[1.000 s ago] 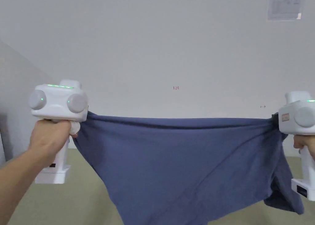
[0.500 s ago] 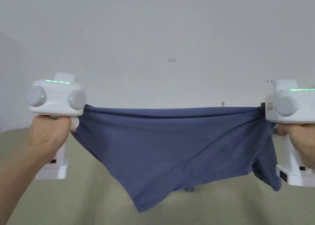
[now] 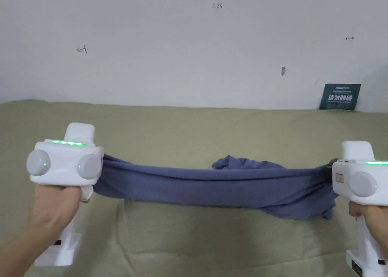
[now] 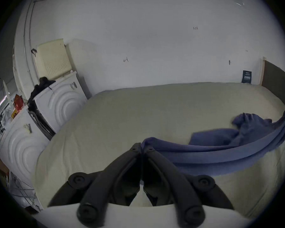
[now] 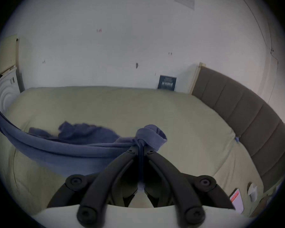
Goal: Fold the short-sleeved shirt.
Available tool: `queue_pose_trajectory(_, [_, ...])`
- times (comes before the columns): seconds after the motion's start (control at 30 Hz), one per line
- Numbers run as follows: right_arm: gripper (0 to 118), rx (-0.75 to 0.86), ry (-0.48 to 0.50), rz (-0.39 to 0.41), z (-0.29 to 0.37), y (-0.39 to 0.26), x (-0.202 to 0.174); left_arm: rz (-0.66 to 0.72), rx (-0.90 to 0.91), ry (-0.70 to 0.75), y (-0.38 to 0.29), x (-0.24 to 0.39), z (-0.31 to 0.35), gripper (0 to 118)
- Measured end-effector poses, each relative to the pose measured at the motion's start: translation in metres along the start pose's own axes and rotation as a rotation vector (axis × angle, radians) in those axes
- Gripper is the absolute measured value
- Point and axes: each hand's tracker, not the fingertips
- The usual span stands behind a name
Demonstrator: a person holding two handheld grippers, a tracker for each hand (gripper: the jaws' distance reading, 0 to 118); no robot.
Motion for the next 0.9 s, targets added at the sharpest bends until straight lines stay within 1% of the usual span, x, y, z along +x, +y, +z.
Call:
queue_pose_trajectory(0.07, [5,-0.009,0.012,0.001,0.011,-0.01,0.015,0.012,-0.004,-0.008,-0.012,-0.008,0.017,1])
queue_pose_trajectory(0.1, [5,-0.002,0.0,0.007,0.025,-0.021,0.01,0.019,-0.004,-0.015,-0.019,-0.012,0.026,1])
queue_pose_trajectory(0.13, [5,-0.012,0.01,0.004,0.034,-0.026,0.017,0.021,-0.013,-0.028,-0.025,-0.016,0.035,1])
queue_pose_trajectory(0.17, [5,-0.012,0.024,-0.014,0.044,-0.034,0.026,0.016,-0.011,-0.037,-0.032,-0.02,0.046,1])
queue_pose_trajectory(0.2, [5,0.009,0.026,0.011,0.062,-0.044,0.024,0.014,-0.008,-0.044,-0.039,-0.025,0.061,1])
queue_pose_trajectory(0.23, [5,0.014,0.03,0.011,0.081,-0.058,0.018,0.009,-0.013,-0.057,-0.046,-0.029,0.072,1])
queue_pose_trajectory(0.3, [5,0.005,0.035,0.023,0.107,-0.084,0.029,0.006,-0.026,-0.084,-0.068,-0.038,0.097,1])
queue_pose_trajectory(0.37, [5,-0.015,0.03,0.045,0.136,-0.113,0.025,0.0,-0.055,-0.105,-0.095,-0.047,0.123,1])
queue_pose_trajectory(0.43, [5,-0.034,0.046,0.032,0.162,-0.143,0.035,0.014,-0.094,-0.142,-0.125,-0.056,0.147,1])
queue_pose_trajectory(0.53, [5,-0.084,0.065,-0.025,0.191,-0.188,0.04,0.036,-0.154,-0.205,-0.169,-0.069,0.176,1])
queue_pose_trajectory(0.6, [5,-0.115,0.083,-0.024,0.203,-0.206,0.043,0.031,-0.172,-0.207,-0.193,-0.074,0.187,1])
queue_pose_trajectory(0.7, [5,-0.137,0.075,-0.022,0.21,-0.224,0.04,0.054,-0.213,-0.217,-0.218,-0.077,0.195,1])
queue_pose_trajectory(0.73, [5,-0.142,0.074,-0.029,0.209,-0.227,0.04,0.075,-0.232,-0.227,-0.224,-0.079,0.192,1])
queue_pose_trajectory(0.8, [5,-0.163,0.063,-0.031,0.203,-0.231,0.038,0.071,-0.256,-0.234,-0.231,-0.079,0.185,1])
queue_pose_trajectory(0.9, [5,-0.183,0.049,-0.014,0.195,-0.234,0.036,0.061,-0.282,-0.236,-0.235,-0.077,0.181,1])
